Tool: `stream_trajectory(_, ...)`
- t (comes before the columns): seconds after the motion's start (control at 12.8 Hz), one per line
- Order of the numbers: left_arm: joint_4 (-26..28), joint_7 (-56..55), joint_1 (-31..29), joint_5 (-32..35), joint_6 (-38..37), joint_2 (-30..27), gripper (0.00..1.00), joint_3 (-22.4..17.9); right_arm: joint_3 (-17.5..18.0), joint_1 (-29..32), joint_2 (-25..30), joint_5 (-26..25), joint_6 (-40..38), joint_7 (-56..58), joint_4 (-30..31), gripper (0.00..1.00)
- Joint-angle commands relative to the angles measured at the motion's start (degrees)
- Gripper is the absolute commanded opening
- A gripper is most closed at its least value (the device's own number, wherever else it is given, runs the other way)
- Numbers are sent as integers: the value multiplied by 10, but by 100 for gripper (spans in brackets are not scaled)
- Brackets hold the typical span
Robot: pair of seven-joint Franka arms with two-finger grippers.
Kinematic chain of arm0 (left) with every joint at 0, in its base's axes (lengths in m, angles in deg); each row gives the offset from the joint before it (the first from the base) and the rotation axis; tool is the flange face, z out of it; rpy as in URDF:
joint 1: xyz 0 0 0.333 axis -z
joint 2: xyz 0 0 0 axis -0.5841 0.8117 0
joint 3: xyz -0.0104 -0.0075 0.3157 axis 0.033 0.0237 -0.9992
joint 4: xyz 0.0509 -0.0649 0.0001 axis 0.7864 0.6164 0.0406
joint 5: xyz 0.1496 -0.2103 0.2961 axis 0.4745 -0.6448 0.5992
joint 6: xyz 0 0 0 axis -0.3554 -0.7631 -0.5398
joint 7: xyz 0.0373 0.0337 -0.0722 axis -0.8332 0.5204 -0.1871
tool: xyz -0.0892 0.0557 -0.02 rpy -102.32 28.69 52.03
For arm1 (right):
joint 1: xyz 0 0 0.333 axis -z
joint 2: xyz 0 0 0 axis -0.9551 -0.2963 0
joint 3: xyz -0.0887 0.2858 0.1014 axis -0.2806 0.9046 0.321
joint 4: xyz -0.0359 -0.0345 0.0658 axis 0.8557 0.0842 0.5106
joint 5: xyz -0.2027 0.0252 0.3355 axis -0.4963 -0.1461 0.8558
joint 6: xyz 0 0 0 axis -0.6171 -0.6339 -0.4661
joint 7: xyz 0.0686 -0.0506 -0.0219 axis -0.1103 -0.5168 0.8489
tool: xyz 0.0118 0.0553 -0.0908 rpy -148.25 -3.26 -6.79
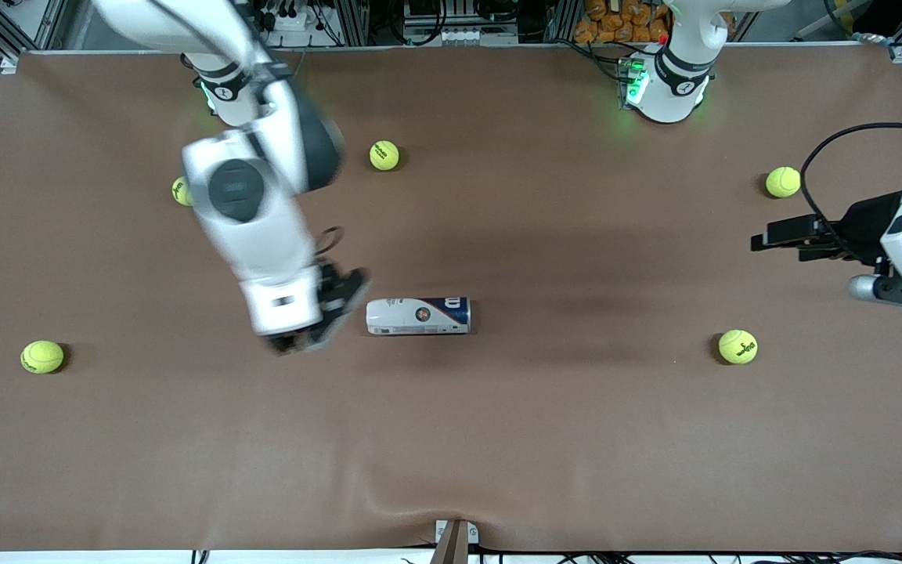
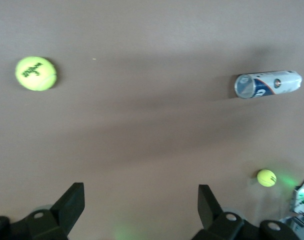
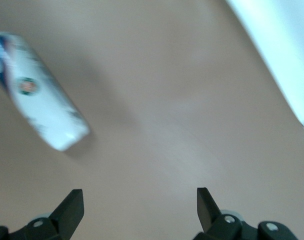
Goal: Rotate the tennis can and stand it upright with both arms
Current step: 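Withdraw the right gripper while the left gripper reaches toward the can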
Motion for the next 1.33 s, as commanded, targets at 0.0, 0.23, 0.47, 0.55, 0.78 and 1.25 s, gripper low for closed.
stream_trajectory(0.0,-7,26,2,-57,4,35,100,0,16,103,45,13,-16,-12,21,100)
stream_trajectory(0.23,-1,72,11,-108,44,86,100,8,16,143,93,21,-102,-60,20,100)
stream_trajectory(0.47,29,85,12,-137,110,102,100,41,6,164,161,21,-213,-167,22,100)
stream_trajectory(0.55,42,98,11,-150,134,108,100,54,6,171,177,21,-234,-191,23,100)
stream_trajectory(0.78,71,143,16,-259,170,140,100,74,6,193,211,22,-277,-232,22,100)
stream_trajectory(1.25,74,304,45,-445,229,242,100,80,3,220,234,35,-326,-301,14,100)
